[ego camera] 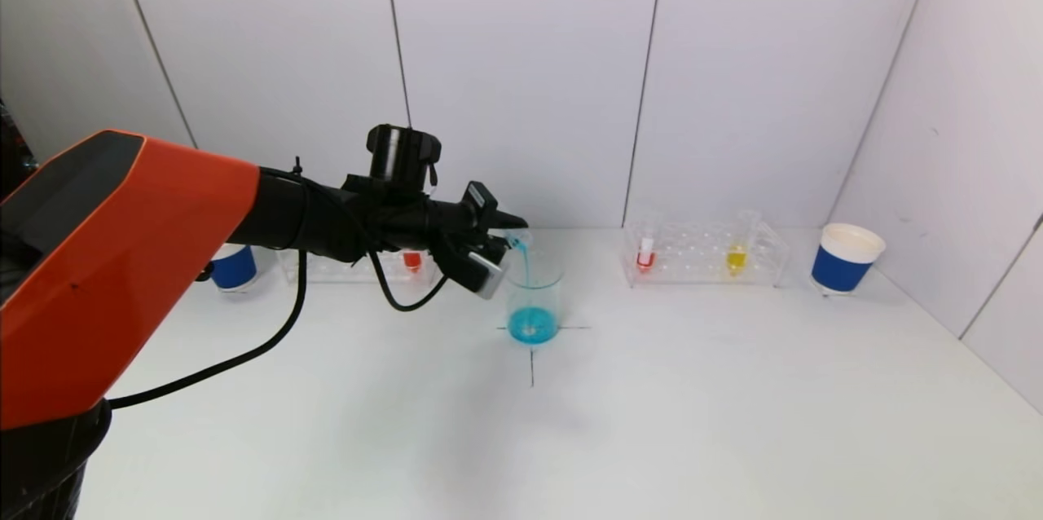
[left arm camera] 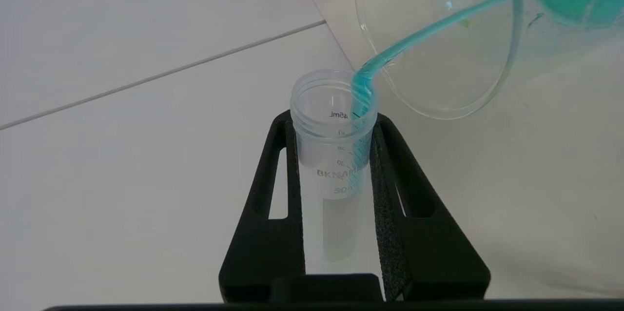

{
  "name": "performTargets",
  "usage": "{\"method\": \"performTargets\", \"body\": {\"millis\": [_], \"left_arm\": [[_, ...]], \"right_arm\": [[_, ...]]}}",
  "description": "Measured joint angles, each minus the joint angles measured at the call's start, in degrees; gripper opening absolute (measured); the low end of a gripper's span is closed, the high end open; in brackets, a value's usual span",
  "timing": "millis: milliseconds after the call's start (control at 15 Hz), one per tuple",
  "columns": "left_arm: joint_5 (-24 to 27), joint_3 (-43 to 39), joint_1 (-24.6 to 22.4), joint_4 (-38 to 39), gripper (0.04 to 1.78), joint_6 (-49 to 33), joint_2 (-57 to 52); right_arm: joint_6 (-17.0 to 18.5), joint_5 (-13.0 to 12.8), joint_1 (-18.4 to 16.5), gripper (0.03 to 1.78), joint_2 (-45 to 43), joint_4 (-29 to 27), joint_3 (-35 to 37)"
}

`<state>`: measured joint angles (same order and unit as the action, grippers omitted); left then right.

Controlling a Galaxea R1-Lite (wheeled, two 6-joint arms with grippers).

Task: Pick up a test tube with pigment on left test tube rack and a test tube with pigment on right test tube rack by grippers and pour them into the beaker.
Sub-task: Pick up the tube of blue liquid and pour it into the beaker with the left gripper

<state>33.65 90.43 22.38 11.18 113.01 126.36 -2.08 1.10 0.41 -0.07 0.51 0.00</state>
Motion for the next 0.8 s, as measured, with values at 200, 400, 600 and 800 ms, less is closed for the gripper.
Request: {"method": "performTargets", "body": {"millis": [200,400,600,800], "left_arm": [[-0.6,1.2,0.1,-1.9,0.43,1.0,-0.1],[-1.0,2.8,0.4,-4.0,0.43,2.1,-0.1],[-2.2,3.6,0.5,-5.4,0.43,3.9,-0.1],[-3.1,3.8,0.5,-6.1,0.43,4.4,-0.2]], "right_arm": [[0.0,0.0,0.0,1.77,0.0,0.0,0.0],[0.0,0.0,0.0,1.77,0.0,0.0,0.0],[0.0,0.0,0.0,1.77,0.0,0.0,0.0],[0.0,0.0,0.0,1.77,0.0,0.0,0.0]]}}
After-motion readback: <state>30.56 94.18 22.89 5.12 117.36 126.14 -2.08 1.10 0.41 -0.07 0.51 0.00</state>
